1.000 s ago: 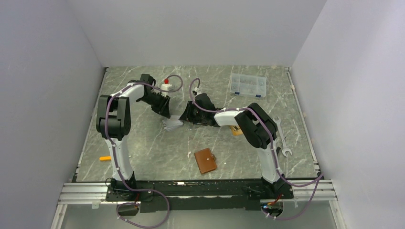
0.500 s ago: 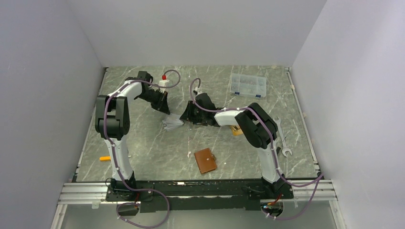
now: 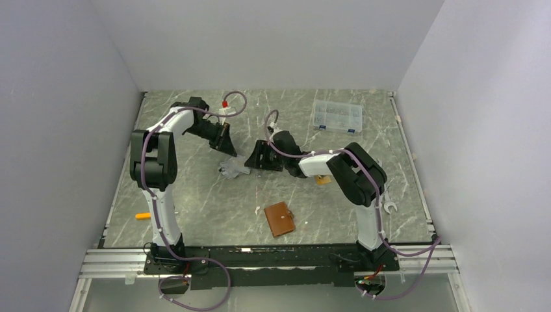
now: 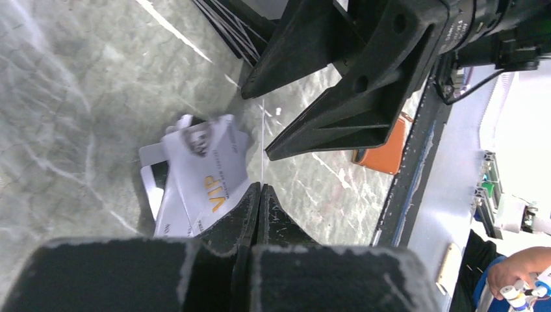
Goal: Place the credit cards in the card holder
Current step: Pick up the credit card from the center of the board.
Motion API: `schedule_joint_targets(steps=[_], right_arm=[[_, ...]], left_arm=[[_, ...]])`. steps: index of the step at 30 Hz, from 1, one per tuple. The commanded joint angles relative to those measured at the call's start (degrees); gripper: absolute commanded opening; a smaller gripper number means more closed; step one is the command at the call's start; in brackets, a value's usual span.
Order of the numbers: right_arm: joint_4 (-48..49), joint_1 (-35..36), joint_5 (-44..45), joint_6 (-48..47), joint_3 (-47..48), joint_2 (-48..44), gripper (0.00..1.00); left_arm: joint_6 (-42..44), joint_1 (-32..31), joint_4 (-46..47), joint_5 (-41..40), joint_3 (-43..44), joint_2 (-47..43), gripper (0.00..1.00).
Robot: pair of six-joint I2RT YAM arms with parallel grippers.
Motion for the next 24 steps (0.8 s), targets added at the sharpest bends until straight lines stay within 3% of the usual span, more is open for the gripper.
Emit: schedule_joint_targets(steps=[1,9,13,18,24], right_arm=[[2.6,-1.56,-5.31,-2.85,-1.33,-4.83,0.62],[-3.61,-2.89,-11.57,-11.43,-0.21,-9.91,0.64],[0.24,-5.77,-24.74,-18.69,-2.87,-14.1,0.64],[3.46,-8.39,-37.22,-18.24,-2.53,-15.98,0.63],[5.28,-6.62,-43.07,-13.43,0.89,-13.31,0.59]], left_arm=[[4.68,-0.18,-5.39,5.69,2.75,-0.93,0.0],[8.12,0.61,-10.08,7.64,3.16,-2.85,0.0],[14.45,0.62,-18.03,10.25,5.39,-3.85,0.0],[30.51,-0.67,-34.2,14.73,7.94,-4.43,0.0],[31.59,-2.72,-33.32,16.0,3.74,-8.96,0.0]])
